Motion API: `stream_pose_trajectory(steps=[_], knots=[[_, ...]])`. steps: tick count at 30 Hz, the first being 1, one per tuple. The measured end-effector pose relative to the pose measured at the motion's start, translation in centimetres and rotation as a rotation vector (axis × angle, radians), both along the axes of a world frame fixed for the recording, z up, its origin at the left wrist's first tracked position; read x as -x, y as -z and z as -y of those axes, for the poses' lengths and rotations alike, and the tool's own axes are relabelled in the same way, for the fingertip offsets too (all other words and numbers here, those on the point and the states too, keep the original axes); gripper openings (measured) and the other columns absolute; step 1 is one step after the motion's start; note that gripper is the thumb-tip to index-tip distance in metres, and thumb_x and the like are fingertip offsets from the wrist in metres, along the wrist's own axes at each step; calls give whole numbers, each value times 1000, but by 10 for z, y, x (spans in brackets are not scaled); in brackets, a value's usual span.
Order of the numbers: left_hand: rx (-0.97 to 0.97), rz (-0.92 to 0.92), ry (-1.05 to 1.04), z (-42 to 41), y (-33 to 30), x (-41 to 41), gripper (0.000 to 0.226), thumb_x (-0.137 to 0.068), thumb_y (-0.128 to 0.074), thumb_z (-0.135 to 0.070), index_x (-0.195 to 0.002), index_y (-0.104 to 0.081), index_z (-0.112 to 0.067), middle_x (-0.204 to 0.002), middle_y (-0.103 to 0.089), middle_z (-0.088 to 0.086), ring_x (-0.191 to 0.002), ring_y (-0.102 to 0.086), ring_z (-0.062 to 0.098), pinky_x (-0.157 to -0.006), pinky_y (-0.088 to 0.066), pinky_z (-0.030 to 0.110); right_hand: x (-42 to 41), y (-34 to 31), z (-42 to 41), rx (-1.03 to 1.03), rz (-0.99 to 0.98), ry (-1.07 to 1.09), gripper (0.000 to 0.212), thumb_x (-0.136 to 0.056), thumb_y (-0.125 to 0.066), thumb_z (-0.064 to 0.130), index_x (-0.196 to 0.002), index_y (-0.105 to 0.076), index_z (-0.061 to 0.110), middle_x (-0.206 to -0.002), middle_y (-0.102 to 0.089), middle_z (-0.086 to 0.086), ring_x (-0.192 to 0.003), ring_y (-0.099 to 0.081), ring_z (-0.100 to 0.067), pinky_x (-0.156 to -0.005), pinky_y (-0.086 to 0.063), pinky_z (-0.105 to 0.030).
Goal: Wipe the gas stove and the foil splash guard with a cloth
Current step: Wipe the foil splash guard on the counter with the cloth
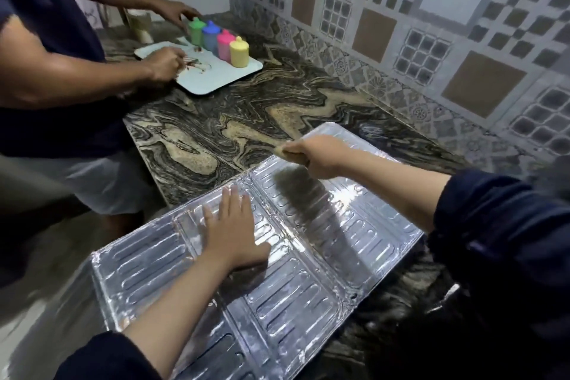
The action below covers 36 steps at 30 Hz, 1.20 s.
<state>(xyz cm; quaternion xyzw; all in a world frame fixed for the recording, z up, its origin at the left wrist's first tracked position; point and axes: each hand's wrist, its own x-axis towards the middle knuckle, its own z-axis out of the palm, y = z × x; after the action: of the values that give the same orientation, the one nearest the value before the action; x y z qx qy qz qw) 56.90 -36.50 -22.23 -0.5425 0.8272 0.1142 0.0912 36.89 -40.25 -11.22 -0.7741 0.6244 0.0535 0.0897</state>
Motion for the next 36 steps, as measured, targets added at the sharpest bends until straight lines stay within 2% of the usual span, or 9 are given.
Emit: stream_pose_trajectory(steps=[3, 9, 11, 19, 24, 28, 32, 34, 36], knots=[[0, -68, -18, -5, 17, 12, 121, -61, -10, -88, -151, 13, -10, -154, 28, 15, -143, 25, 32, -109, 10, 64, -10, 25, 13, 32, -47, -50, 50, -80, -51, 2, -127, -53, 17, -127, -61, -8, -110, -60, -33, -84, -49, -34], [98, -108, -66, -4, 35, 18, 115, -65, -8, -90, -153, 8, -18, -156, 26, 10, -146, 19, 30, -111, 4, 63, -16, 59, 15, -243, -177, -143, 66, -83, -55, 5, -145, -31, 8, -155, -21, -13, -140, -26, -32, -108, -30, -34], [106, -102, -72, -4, 36, 18, 117, -63, -4, -90, -153, 6, -17, -157, 24, 10, -146, 17, 30, -111, 3, 63, -11, 58, 11, -264, -163, -155, 71, -83, -55, 5, -148, -27, 10, -159, -14, -11, -141, -24, -32, -112, -30, -39], [92, -117, -94, -7, 34, 19, 119, -58, 0, -89, -153, 6, -17, -157, 25, 10, -145, 20, 30, -111, 4, 63, 17, 41, -37, -403, -86, -93, 68, -79, -52, -3, -142, -42, 20, -149, -38, -5, -130, -42, -28, -96, -35, -23], [86, -102, -90, -7, 33, 18, 120, -59, 0, -89, -153, 9, -15, -157, 25, 11, -145, 21, 31, -112, 2, 64, 32, 39, -59, -522, -141, -42, 73, -75, -49, 1, -138, -43, 38, -145, -45, -4, -125, -47, -30, -103, -41, -42], [86, -112, -90, -7, 33, 18, 117, -64, -6, -90, -152, 10, -15, -157, 24, 11, -145, 20, 31, -111, 2, 64, 36, 31, -72, -617, -199, -35, 74, -71, -47, 2, -134, -48, 40, -137, -54, -4, -119, -53, -30, -99, -45, -38], [89, -103, -84, -7, 34, 16, 114, -70, -13, -90, -152, 10, -15, -157, 23, 12, -145, 19, 32, -111, 1, 64, 56, 38, -85, -783, -110, 47, 78, -50, -37, 11, -109, -57, 58, -121, -65, -18, -94, -66, -30, -84, -51, -44], [84, -108, -86, -8, 34, 16, 113, -72, -16, -89, -152, 10, -14, -157, 23, 12, -146, 18, 32, -111, 2, 64, 59, 31, -94, -813, -114, 84, 72, -59, -39, 7, -115, -64, 46, -103, -73, -11, -73, -59, -16, -68, -44, -26], [78, -113, -86, -9, 35, 16, 113, -72, -16, -89, -152, 9, -14, -157, 23, 12, -145, 19, 31, -111, 2, 64, 57, 18, -99, -867, -121, 115, 56, -80, -44, -2, -123, -63, 28, -59, -69, 19, -48, -51, 4, -50, -35, -6]])
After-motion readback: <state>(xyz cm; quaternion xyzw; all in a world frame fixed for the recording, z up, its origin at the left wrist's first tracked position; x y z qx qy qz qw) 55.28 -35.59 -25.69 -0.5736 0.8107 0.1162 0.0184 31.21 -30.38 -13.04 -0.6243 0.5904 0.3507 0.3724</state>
